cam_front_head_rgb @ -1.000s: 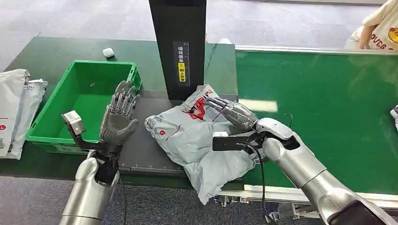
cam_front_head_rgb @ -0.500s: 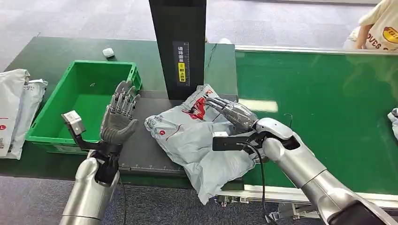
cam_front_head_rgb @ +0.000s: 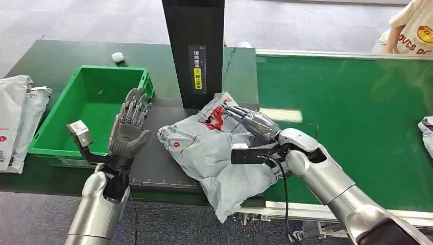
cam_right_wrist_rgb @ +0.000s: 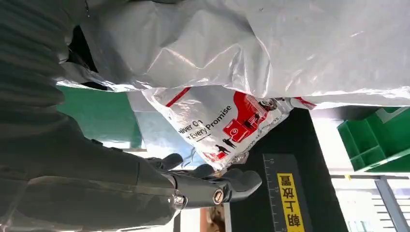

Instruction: Moved the parcel from conveyor to table for the left to box.

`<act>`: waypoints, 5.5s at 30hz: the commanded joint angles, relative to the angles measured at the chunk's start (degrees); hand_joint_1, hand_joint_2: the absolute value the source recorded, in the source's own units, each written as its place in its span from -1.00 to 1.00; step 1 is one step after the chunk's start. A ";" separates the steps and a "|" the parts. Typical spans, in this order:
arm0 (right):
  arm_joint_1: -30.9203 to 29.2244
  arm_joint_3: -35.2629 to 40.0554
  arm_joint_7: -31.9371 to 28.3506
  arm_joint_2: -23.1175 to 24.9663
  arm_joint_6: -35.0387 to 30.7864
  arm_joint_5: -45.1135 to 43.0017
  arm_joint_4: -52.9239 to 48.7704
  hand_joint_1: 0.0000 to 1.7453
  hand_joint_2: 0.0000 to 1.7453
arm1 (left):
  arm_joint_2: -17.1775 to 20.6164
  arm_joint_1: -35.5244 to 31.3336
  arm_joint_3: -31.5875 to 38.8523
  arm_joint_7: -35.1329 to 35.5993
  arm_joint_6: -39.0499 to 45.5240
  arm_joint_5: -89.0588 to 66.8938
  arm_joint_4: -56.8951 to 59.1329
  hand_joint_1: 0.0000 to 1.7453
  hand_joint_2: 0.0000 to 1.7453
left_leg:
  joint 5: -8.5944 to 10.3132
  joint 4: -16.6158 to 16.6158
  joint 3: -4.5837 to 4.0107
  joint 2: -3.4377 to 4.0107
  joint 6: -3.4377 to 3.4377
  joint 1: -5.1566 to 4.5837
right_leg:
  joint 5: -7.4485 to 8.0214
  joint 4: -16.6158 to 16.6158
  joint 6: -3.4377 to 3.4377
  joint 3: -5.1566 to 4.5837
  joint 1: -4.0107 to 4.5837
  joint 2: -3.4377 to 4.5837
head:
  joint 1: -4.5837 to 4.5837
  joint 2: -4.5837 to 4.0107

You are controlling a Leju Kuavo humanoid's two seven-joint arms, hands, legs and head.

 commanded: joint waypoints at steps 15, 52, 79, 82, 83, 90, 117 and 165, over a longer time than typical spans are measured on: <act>-1.28 1.31 -0.09 -0.66 0.08 0.09 0.16 -1.00 1.00 | 0.99 -1.25 -1.08 0.04 0.02 -0.06 0.98 -1.00 1.00 | -0.05 -0.05 0.19 0.03 -0.01 0.00 | -0.05 -0.05 -0.05 0.19 0.01 -0.01 | 0.00 0.00; -1.28 1.31 -0.09 -0.66 0.08 0.09 0.16 -1.00 1.00 | 0.99 -1.25 -1.08 0.04 0.02 -0.06 0.98 -1.00 1.00 | -0.03 -0.05 0.14 0.02 0.00 -0.01 | -0.04 -0.03 -0.05 0.13 0.00 -0.01 | 0.00 0.00; -1.28 1.31 -0.09 -0.66 0.08 0.09 0.16 -1.00 1.00 | 0.99 -1.25 -1.08 0.04 0.02 -0.06 0.98 -1.00 1.00 | -0.05 -0.05 0.18 0.02 -0.01 -0.01 | -0.05 -0.05 -0.05 0.18 0.00 -0.01 | 0.00 0.00; -1.28 1.31 -0.09 -0.66 0.08 0.09 0.16 -1.00 1.00 | 0.99 -1.25 -1.08 0.04 0.02 -0.06 0.98 -1.00 1.00 | -0.05 -0.05 0.19 0.03 -0.01 -0.01 | -0.05 -0.04 -0.05 0.18 0.00 -0.01 | 0.00 0.00; -1.28 1.31 -0.09 -0.66 0.08 0.09 0.16 -1.00 1.00 | 0.99 -1.25 -1.08 0.04 0.02 -0.06 0.98 -1.00 1.00 | -0.04 -0.05 0.17 0.02 0.00 -0.01 | -0.05 -0.05 -0.06 0.17 0.01 -0.01 | 0.00 0.00; -1.28 1.31 -0.09 -0.66 0.08 0.09 0.16 -1.00 1.00 | 0.99 -1.25 -1.08 0.04 0.02 -0.06 0.98 -1.00 1.00 | -0.03 -0.03 0.11 0.02 -0.01 0.00 | -0.03 -0.04 -0.04 0.11 0.01 -0.01 | 0.00 0.00; -1.28 1.31 -0.09 -0.66 0.08 0.09 0.16 -1.00 1.00 | 0.99 -1.25 -1.08 0.04 0.02 -0.06 0.98 -1.00 1.00 | -0.04 -0.05 0.15 0.02 -0.01 -0.01 | -0.05 -0.03 -0.05 0.14 0.00 -0.01 | 0.00 0.00; 29.37 -34.31 4.36 22.06 0.32 -25.27 -24.52 -1.00 1.00 | -0.02 1.95 3.61 -0.85 6.33 -9.39 -6.45 -1.00 1.00 | -0.12 -0.34 0.48 0.17 -0.12 0.19 | -0.06 -0.36 -0.18 0.51 0.21 0.13 | 0.18 0.00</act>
